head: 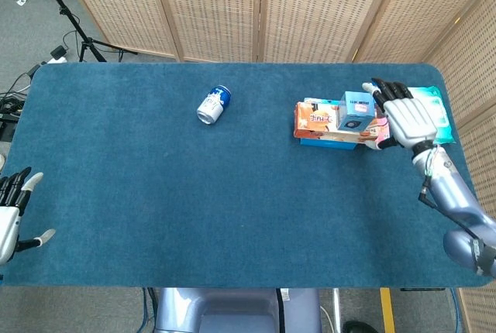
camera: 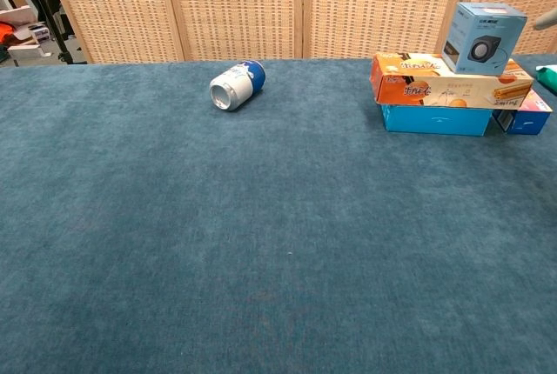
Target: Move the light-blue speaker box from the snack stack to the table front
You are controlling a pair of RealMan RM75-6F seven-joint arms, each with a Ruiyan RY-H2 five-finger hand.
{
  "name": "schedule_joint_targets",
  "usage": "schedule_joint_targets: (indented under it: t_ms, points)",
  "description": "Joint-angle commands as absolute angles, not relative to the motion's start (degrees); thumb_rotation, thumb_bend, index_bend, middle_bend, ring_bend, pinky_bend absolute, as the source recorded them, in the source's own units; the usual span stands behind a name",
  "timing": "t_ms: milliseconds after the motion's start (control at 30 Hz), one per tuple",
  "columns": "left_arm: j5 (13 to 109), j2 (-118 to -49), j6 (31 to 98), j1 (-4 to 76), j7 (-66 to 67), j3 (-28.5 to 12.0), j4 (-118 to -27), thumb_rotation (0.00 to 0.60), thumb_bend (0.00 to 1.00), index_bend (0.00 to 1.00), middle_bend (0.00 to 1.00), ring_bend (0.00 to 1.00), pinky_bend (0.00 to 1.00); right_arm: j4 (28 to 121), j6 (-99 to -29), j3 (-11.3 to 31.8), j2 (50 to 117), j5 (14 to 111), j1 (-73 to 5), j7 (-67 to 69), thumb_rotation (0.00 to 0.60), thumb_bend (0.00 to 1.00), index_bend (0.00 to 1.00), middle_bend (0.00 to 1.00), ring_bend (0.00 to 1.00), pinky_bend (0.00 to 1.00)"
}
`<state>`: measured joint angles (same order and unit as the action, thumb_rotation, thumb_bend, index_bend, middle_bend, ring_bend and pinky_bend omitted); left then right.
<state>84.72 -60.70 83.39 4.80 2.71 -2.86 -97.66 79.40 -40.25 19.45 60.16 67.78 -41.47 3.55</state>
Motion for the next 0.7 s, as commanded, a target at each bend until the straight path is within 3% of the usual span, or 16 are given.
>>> schedule_joint_targets:
  t_ms: [33, 267, 500, 567, 633, 700]
  points:
    - [83.86, -61.03, 82.63, 5.21, 3.48, -3.02, -97.54, 0.6, 0.0, 0.0, 0.0, 0.0, 0.0, 74.17, -34.96, 19.44, 62.77, 64.96, -45.03, 3.38, 0.6, 0.0, 0.0, 0.0, 0.0, 0.01]
    - [81.68, -61.61, 81.4, 5.95, 4.64, -3.81, -97.24, 0.6, 0.0, 0.0, 0.0, 0.0, 0.0, 66.62, -29.28, 18.4, 68.12, 62.54, -49.74, 2.84, 0.6, 0.0, 0.0, 0.0, 0.0, 0.02]
    - [79.57, -61.89, 80.01, 6.66, 4.85, -4.49, -96.66, 0.6, 0.0, 0.0, 0.0, 0.0, 0.0, 60.02, -27.53, 17.52, 73.56, 60.84, -52.69, 2.26, 0.6, 0.02, 0.02, 0.03, 0.02, 0.13]
    - [79.16, -61.9, 79.78, 6.82, 4.84, -4.65, -96.55, 0.6, 0.0, 0.0, 0.0, 0.0, 0.0, 57.77, -27.75, 17.39, 75.27, 60.53, -53.35, 2.09, 0.6, 0.09, 0.09, 0.13, 0.11, 0.18]
    - [78.7, -61.9, 79.62, 6.91, 4.77, -4.83, -96.45, 0.6, 0.0, 0.0, 0.0, 0.0, 0.0, 55.82, -28.81, 17.39, 76.88, 60.34, -53.7, 1.77, 0.6, 0.21, 0.22, 0.29, 0.29, 0.24]
    - [78.06, -61.92, 79.3, 7.06, 4.71, -5.04, -96.3, 0.6, 0.0, 0.0, 0.0, 0.0, 0.0, 53.77, -31.2, 17.67, 78.88, 60.39, -53.88, 1.49, 0.6, 0.31, 0.3, 0.4, 0.4, 0.28]
